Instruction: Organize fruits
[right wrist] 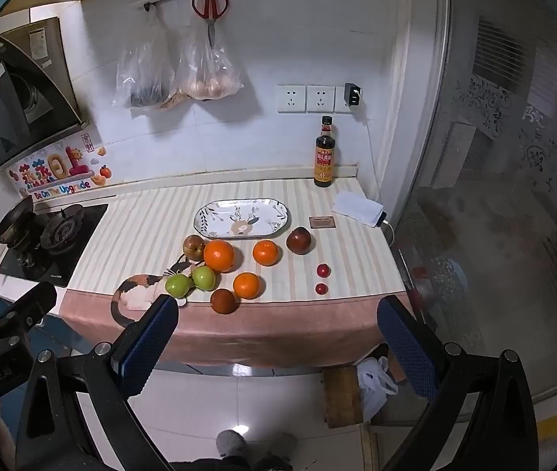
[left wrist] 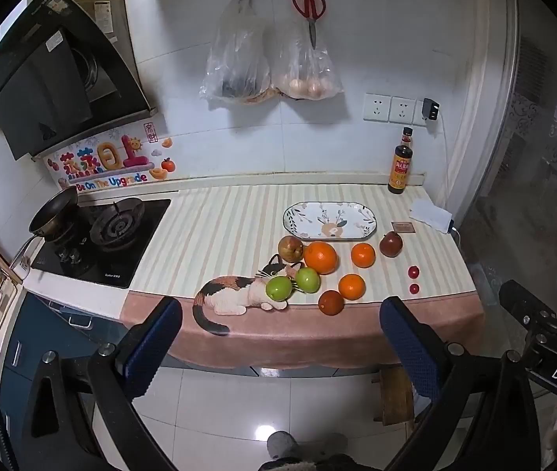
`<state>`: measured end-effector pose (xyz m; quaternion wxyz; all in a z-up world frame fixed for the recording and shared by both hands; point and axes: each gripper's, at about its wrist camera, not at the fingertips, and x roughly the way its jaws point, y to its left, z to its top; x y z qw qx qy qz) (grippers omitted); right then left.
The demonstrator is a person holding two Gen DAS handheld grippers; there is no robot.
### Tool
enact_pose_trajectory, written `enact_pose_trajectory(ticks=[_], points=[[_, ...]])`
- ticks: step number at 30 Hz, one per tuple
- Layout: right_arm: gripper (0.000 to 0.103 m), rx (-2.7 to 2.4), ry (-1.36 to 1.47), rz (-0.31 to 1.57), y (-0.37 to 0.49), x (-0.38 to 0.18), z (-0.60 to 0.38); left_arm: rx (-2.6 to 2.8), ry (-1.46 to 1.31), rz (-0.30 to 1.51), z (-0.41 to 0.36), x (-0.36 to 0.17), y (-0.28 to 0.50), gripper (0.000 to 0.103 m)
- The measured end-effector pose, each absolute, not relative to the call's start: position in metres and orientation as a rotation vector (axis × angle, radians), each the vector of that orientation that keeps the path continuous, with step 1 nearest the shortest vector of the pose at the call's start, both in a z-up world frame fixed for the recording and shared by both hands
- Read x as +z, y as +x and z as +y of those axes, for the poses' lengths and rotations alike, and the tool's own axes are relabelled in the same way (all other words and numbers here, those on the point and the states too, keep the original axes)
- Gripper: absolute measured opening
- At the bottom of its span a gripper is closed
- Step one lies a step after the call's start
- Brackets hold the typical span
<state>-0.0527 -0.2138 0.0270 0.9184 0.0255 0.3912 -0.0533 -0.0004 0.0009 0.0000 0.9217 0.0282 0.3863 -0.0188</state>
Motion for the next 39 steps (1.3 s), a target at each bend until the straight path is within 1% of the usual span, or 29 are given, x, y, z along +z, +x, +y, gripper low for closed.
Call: enact_pose_trajectory(ticks=[39], points=[[0.103, -0.104, 0.058, 0.795, -0.0545, 0.0355, -0.2096, -0.033, 0.071, 0.79, -0.0085, 0.0076, 0.0028, 0.103]])
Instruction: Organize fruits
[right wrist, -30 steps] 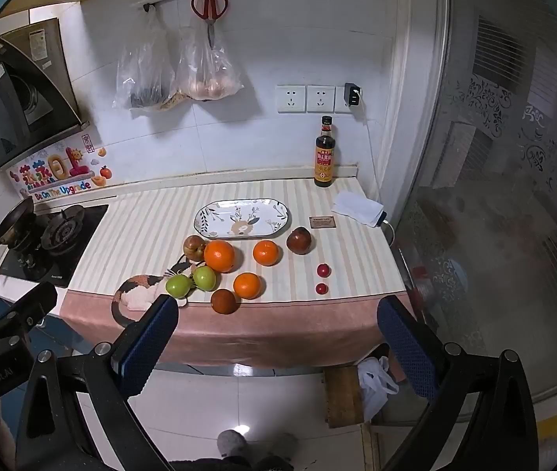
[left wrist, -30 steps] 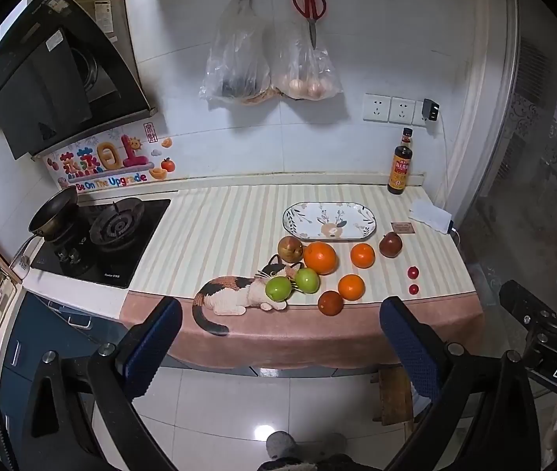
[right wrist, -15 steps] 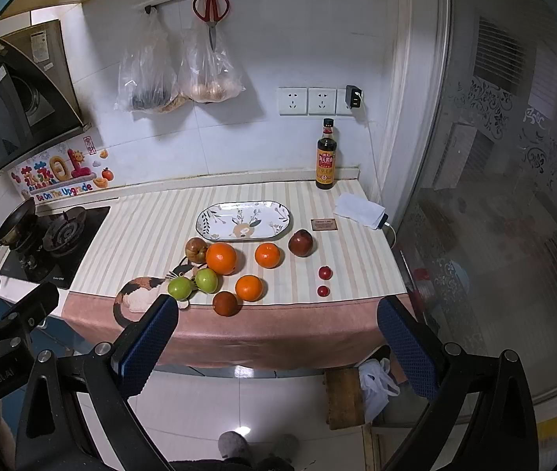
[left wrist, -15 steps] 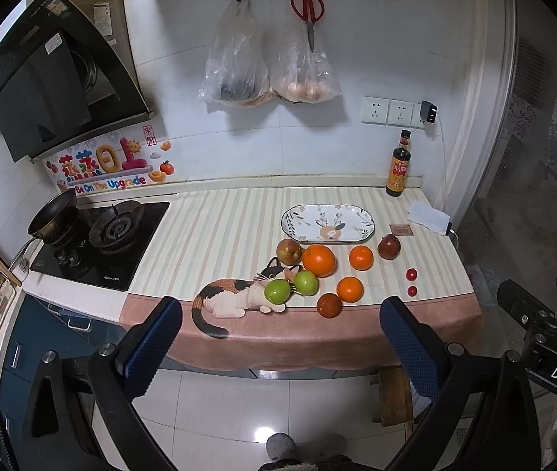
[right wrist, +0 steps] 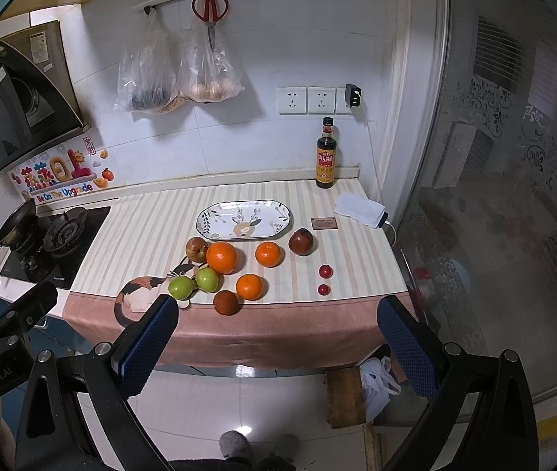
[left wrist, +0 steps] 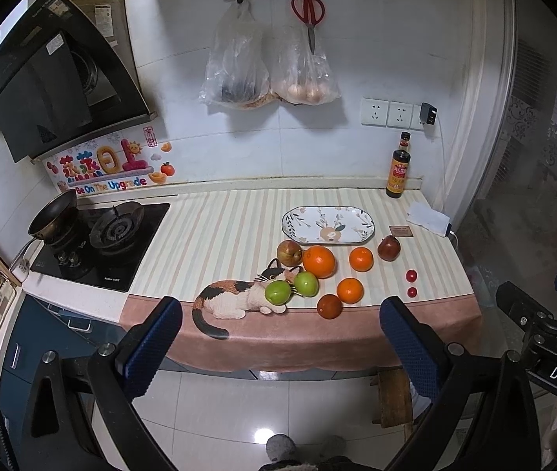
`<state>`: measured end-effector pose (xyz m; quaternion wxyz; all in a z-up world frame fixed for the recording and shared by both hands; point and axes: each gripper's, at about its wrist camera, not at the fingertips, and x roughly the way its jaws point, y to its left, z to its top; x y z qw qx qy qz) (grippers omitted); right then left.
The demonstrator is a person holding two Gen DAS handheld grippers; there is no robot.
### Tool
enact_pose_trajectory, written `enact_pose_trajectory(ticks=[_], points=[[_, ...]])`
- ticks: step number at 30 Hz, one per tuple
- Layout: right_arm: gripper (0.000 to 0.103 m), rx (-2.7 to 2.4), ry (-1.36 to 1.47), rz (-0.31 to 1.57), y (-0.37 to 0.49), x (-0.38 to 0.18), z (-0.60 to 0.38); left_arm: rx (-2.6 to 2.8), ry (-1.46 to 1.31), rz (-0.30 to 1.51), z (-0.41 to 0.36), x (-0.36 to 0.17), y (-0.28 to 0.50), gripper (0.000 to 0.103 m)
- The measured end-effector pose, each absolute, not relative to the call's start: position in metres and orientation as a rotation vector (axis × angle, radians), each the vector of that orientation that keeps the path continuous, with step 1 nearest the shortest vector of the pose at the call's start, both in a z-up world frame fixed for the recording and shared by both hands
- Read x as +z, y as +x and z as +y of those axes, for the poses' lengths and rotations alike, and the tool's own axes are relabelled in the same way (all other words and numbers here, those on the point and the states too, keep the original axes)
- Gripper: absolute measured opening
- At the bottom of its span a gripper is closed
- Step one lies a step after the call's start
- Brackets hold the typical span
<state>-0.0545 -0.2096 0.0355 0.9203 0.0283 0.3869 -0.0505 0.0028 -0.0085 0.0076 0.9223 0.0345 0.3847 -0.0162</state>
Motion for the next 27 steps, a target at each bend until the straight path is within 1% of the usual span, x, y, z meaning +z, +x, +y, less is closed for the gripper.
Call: enact_pose_trajectory(ticks=[27], points=[[0.103, -0.11, 0.061, 0.775, -0.0637, 0.0395, -0.2119, -0.036, 0.061, 0.779, -0.003, 0.0127, -0.0018, 0.103]])
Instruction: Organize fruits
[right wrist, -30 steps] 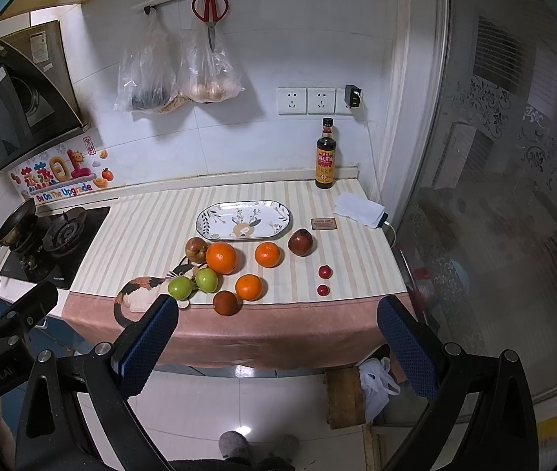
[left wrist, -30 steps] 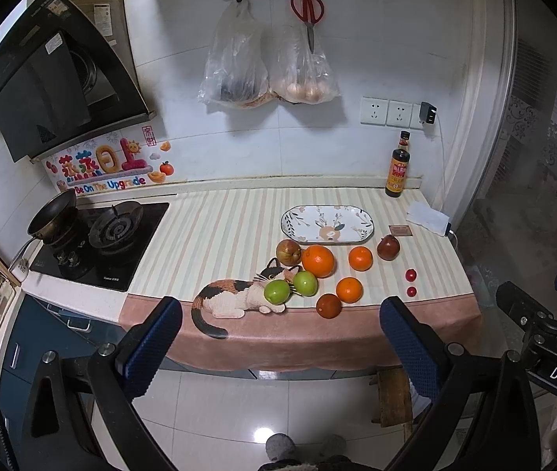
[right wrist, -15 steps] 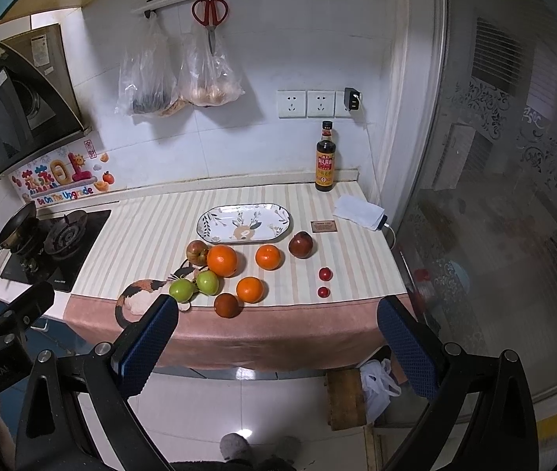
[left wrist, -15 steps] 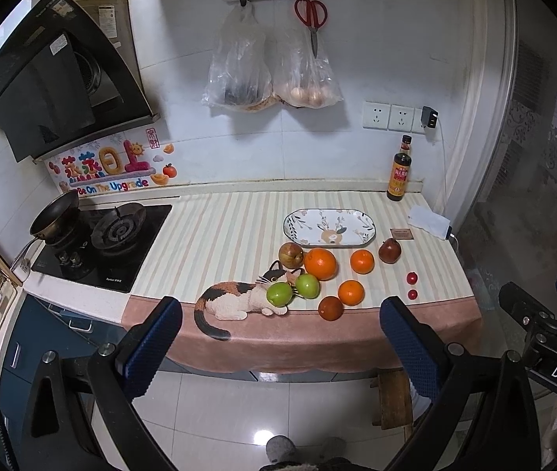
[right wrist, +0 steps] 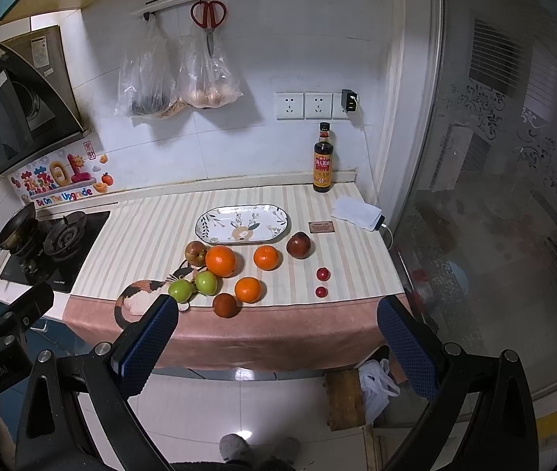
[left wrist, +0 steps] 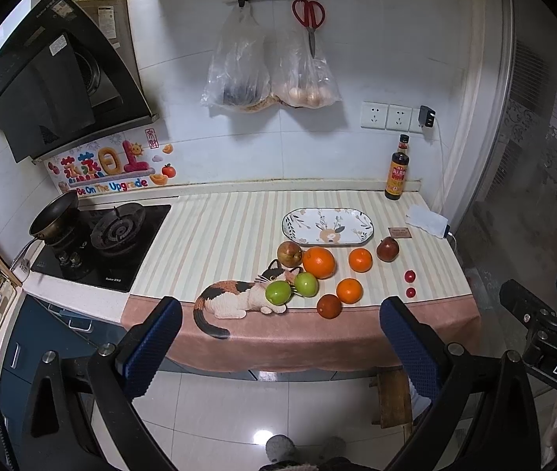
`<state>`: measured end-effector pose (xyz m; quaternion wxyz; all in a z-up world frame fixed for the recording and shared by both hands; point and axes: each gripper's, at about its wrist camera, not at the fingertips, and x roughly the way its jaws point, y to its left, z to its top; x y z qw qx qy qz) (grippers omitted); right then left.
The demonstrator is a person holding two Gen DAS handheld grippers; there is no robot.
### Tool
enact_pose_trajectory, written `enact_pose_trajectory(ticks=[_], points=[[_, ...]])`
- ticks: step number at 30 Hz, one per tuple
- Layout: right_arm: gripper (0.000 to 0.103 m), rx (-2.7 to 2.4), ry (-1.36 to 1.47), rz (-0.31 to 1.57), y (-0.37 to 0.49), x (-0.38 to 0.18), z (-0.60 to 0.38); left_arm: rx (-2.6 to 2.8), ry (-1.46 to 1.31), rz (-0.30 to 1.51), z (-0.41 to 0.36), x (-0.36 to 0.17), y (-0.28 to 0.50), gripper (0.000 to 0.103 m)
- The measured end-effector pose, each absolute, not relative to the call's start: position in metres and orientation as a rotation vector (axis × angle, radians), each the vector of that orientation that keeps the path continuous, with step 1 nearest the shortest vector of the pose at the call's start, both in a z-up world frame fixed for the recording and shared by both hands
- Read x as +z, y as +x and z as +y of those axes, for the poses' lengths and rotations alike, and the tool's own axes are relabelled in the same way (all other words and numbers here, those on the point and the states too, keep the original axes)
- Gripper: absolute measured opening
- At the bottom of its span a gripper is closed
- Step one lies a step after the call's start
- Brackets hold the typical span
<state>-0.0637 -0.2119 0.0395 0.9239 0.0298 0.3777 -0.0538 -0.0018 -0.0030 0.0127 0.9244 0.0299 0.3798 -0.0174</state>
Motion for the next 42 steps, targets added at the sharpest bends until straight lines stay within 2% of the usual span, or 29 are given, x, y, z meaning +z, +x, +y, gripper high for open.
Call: enact_pose_trajectory(ticks=[32, 37, 42], points=[[0.103, -0.109, 0.072, 0.774, -0.068, 0.039, -0.212, -0.034, 0.058, 0.774, -0.002, 0.014, -0.002, 0.103], [0.103, -0.117, 0.138, 0.738, -0.063, 0.032, -0.213, 0.042, 0.098, 0.714, 0.007, 0.009, 0.018, 0.103], [0.103, -0.092, 0.217, 0.75, -0.034, 0.006, -0.211, 0.114, 0.131, 0.731, 0.034, -0.022, 0.064, 0.103]])
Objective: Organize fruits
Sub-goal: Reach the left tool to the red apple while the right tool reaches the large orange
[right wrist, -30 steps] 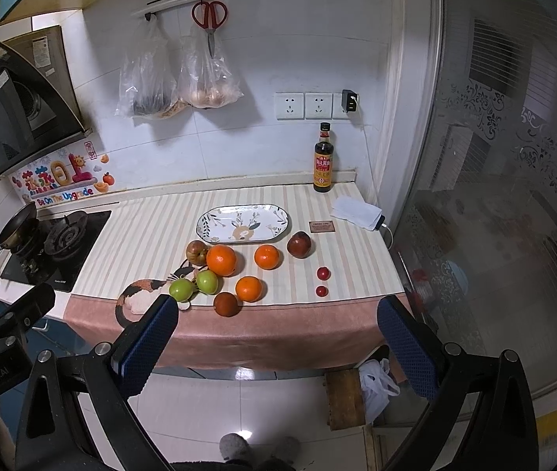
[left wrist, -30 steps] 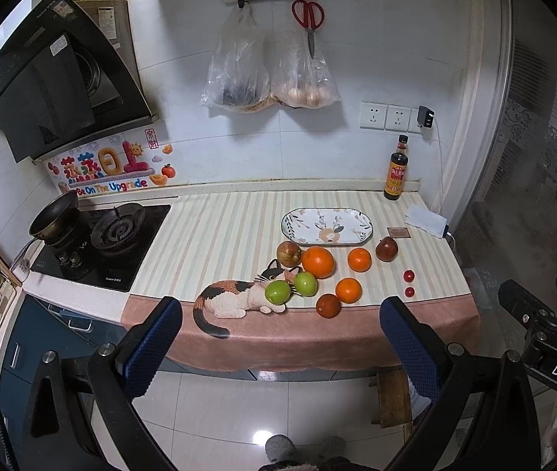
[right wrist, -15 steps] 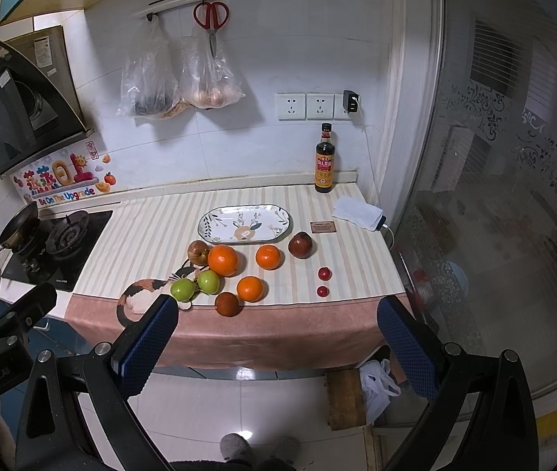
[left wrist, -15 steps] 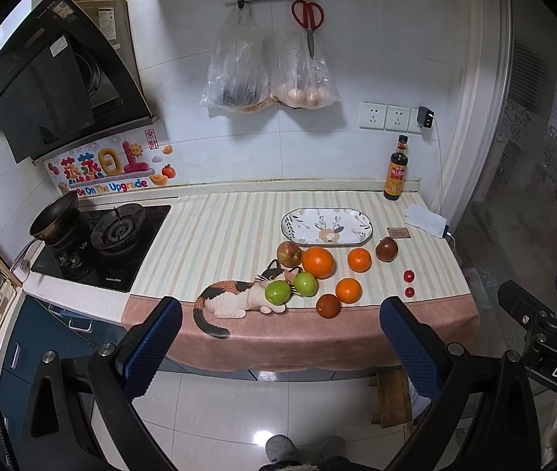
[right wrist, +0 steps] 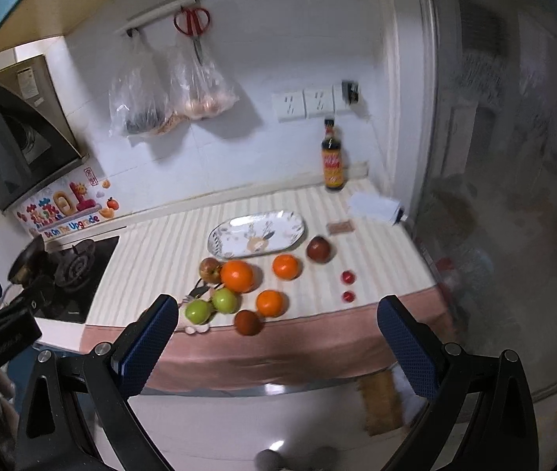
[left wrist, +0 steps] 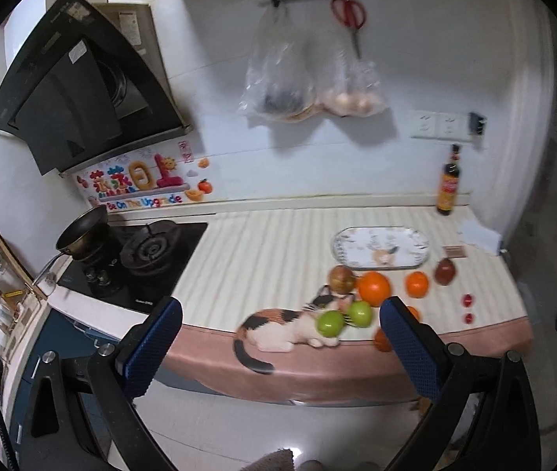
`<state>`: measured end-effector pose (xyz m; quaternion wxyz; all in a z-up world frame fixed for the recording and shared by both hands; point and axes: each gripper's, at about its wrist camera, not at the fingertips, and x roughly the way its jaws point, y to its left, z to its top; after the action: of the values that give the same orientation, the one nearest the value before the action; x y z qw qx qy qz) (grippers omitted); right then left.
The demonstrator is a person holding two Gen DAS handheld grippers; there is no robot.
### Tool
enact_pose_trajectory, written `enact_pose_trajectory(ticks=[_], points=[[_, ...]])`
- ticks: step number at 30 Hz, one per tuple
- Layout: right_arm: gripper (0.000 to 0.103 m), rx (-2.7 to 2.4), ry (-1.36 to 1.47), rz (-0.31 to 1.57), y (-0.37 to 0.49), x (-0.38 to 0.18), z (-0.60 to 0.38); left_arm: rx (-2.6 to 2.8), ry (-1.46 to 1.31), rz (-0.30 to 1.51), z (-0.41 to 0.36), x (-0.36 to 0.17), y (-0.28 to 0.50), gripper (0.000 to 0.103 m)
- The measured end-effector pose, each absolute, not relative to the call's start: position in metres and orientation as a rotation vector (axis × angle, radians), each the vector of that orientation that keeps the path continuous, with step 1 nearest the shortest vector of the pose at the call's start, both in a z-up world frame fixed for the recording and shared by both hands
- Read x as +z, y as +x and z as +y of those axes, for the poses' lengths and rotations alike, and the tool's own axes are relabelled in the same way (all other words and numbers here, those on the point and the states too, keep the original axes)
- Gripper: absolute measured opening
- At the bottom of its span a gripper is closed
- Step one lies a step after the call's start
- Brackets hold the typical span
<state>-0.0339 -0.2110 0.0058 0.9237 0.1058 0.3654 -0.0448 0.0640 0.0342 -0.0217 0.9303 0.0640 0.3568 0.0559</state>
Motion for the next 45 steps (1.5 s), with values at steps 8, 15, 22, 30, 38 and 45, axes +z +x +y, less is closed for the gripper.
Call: enact_pose_trajectory(ticks=[8, 15, 22, 30, 38, 45], points=[[0.103, -0.115, 0.296, 0.891, 0.049, -0.073, -0.202, 0.121, 0.146, 0.865, 0.058, -0.08, 0.141, 0.103], [0.103, -0.055, 0.312, 1.049, 0.137, -0.142, -0.192, 0.137, 0.13, 1.068, 0.072, -0.153, 0.208, 0.103], [0.103, 0.061, 0.223, 1.196, 0.238, -0.206, -0.179, 0.165, 0.034, 1.276, 0.074, -0.228, 0.269, 0.102], [0.1, 0.226, 0.145, 1.385, 0.35, -0.293, -0.151, 0.214, -0.01, 1.395, 0.065, -0.261, 0.344, 0.102], [0.078, 0.404, 0.077, 1.537, 0.399, -0.357, -0.123, 0.191, -0.099, 1.501, 0.052, -0.287, 0.385, 0.102], [0.078, 0.373, 0.042, 1.561, 0.395, -0.354, -0.141, 0.081, -0.244, 1.594, 0.025, -0.314, 0.423, 0.102]])
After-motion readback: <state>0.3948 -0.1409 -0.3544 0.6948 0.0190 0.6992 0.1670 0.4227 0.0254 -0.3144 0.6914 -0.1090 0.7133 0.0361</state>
